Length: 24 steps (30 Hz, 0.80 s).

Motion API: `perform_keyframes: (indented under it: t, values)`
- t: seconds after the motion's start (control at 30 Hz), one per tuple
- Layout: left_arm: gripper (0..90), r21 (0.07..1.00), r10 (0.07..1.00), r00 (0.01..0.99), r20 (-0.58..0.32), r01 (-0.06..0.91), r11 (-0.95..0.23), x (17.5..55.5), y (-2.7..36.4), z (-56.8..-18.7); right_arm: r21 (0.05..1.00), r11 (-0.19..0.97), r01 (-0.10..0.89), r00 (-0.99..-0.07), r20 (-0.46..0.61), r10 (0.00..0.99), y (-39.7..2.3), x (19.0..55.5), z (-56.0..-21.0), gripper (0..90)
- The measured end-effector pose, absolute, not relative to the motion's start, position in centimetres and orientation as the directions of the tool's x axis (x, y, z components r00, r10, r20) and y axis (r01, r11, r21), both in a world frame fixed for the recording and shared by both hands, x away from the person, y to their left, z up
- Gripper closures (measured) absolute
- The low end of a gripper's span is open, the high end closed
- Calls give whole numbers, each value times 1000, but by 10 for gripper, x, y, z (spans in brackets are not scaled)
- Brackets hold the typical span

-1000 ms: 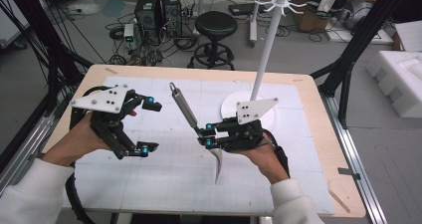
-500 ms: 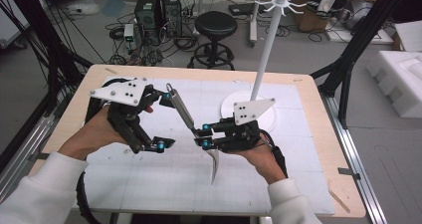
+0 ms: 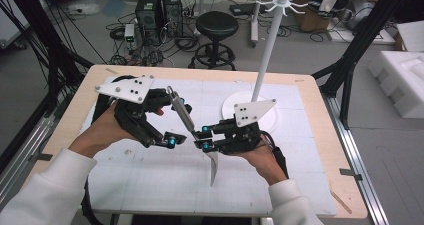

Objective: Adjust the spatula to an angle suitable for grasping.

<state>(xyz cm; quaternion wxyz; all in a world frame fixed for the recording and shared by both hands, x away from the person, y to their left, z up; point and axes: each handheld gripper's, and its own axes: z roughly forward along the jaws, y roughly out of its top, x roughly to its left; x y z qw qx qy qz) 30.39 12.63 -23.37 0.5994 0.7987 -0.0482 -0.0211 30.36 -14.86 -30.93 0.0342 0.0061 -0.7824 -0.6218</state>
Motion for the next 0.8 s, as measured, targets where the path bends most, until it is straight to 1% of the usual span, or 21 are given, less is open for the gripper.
perform_keyframes:
  t: [0.1,0.17,0.2,0.23,0.27,0.37,0.5,0.6,0.63,0.8]
  values:
    - [341,960,-115,993,20,-52,-276,304,125,-234,974,225,29,-997,43,-58,-148,303,-309,749]
    - [416,960,-123,992,21,-54,-274,305,125,-234,975,222,24,-997,40,-65,-148,303,-309,749]
    - [424,962,-127,992,15,-49,-268,305,125,-234,974,223,28,-997,44,-67,-148,302,-309,749]
    - [456,964,-136,991,9,-44,-262,305,125,-234,975,221,23,-997,39,-70,-148,302,-309,749]
    - [469,964,-136,991,9,-44,-262,305,125,-234,975,221,23,-997,39,-70,-148,302,-309,749]
    - [484,963,-140,990,8,-45,-264,304,123,-234,975,220,22,-997,39,-73,-147,302,-309,750]
    - [549,965,-153,988,4,-44,-259,305,122,-234,975,220,23,-996,42,-80,-146,302,-310,749]
    - [562,964,-146,989,5,-44,-264,305,122,-234,974,225,20,-996,39,-79,-146,301,-310,749]
    - [586,963,-147,989,5,-44,-265,305,123,-234,974,227,22,-996,40,-76,-146,302,-310,749]
    - [628,964,-139,990,4,-41,-264,306,123,-234,974,224,21,-996,39,-77,-145,302,-310,749]
